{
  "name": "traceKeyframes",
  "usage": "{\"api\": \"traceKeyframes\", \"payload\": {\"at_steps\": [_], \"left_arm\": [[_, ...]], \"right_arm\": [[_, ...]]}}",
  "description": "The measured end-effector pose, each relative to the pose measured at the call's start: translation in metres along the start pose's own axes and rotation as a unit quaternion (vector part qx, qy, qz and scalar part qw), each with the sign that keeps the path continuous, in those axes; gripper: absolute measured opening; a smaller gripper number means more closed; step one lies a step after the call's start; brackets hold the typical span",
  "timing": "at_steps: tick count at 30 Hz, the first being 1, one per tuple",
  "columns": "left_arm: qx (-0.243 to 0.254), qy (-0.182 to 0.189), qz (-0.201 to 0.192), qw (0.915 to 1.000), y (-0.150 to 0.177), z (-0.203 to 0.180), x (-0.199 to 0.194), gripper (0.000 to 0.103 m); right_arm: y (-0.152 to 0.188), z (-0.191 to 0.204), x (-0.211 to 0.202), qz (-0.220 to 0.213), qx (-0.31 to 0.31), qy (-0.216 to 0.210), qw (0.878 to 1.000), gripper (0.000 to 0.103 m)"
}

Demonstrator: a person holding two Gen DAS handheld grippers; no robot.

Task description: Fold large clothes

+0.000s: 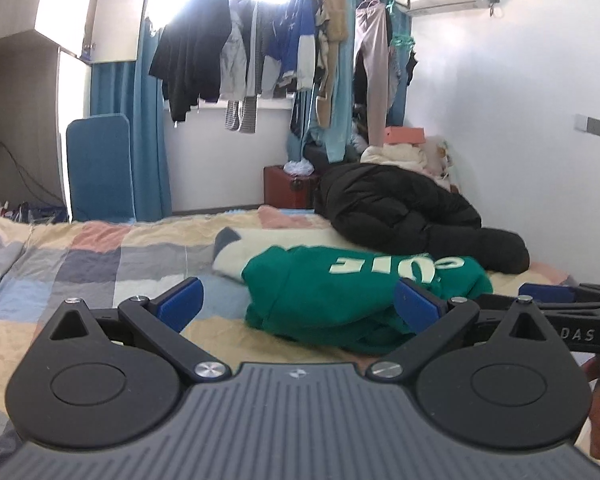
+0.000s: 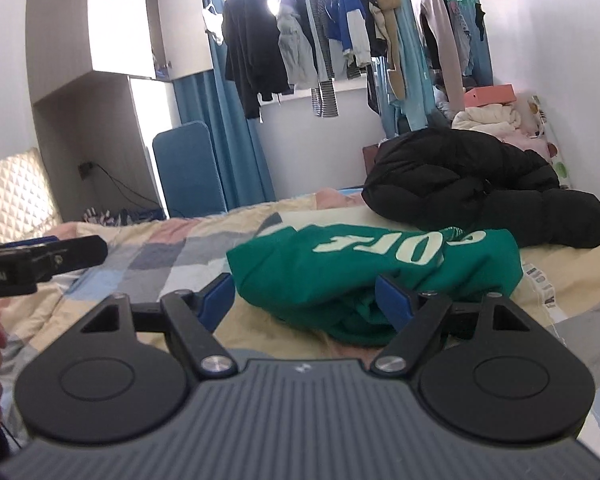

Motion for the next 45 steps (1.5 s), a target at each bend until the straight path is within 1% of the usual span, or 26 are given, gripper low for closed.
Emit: {"api": "traceKeyframes", "payload": {"at_steps": [5, 9, 13, 20, 27, 28, 29, 30, 33, 36, 38, 42, 45], "left_arm": [[-0.002, -0.012, 0.013, 0.9999, 0.009, 0.006, 0.014, 0.103], [-0.006, -0.008, 0.02, 0.9997, 0.014, 0.006, 0.022, 0.103], [-0.001, -0.013, 0.023, 0.9996, 0.017, 0.003, 0.026, 0.103], [0.001, -0.012, 0.027, 0.9996, 0.02, -0.002, 0.029, 0.103], [-0.01, -0.011, 0.033, 0.9993, 0.022, 0.0, 0.032, 0.103], [-0.013, -0.012, 0.034, 0.9993, 0.022, 0.0, 0.032, 0.103], [-0.016, -0.013, 0.034, 0.9992, 0.022, 0.002, 0.033, 0.103], [-0.018, -0.013, 0.035, 0.9991, 0.022, 0.002, 0.033, 0.103], [-0.024, -0.015, 0.036, 0.9989, 0.022, 0.003, 0.032, 0.103], [-0.027, -0.017, 0.034, 0.9989, 0.021, 0.004, 0.031, 0.103], [-0.026, -0.019, 0.033, 0.9989, 0.021, 0.004, 0.03, 0.103], [-0.031, -0.015, 0.035, 0.9988, 0.021, 0.004, 0.028, 0.103], [-0.032, -0.016, 0.035, 0.9987, 0.022, 0.004, 0.028, 0.103]], "right_arm": [[0.009, 0.004, 0.002, 0.009, -0.013, 0.015, 1.0, 0.08], [0.013, 0.003, 0.003, 0.017, -0.01, 0.019, 1.0, 0.08], [0.015, 0.001, 0.002, 0.024, -0.009, 0.025, 0.999, 0.08], [0.015, 0.0, -0.001, 0.02, -0.008, 0.033, 0.999, 0.08], [0.011, -0.005, -0.005, 0.017, -0.002, 0.045, 0.999, 0.08], [0.01, -0.006, -0.005, 0.016, -0.002, 0.047, 0.999, 0.08], [0.009, -0.005, -0.006, 0.015, -0.005, 0.049, 0.999, 0.086], [0.008, -0.005, -0.007, 0.012, -0.008, 0.05, 0.999, 0.087], [0.008, -0.007, -0.007, 0.018, -0.013, 0.065, 0.998, 0.087], [0.01, -0.009, -0.008, 0.018, -0.004, 0.065, 0.998, 0.088], [0.011, -0.01, -0.009, 0.016, -0.001, 0.074, 0.997, 0.088], [0.011, -0.016, -0.008, 0.025, 0.008, 0.099, 0.995, 0.089], [0.012, -0.016, -0.009, 0.03, 0.011, 0.104, 0.994, 0.089]]}}
Point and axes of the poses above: each gripper's, at about its wrist camera, not at the fingertips, and x roughly the way its jaws point, z to its left, y to its underside, the point moved 6 cm from there along x, roughly the way its jaws point, and after that the axes turned 15 degrees about -y, right-handed, at the moved point
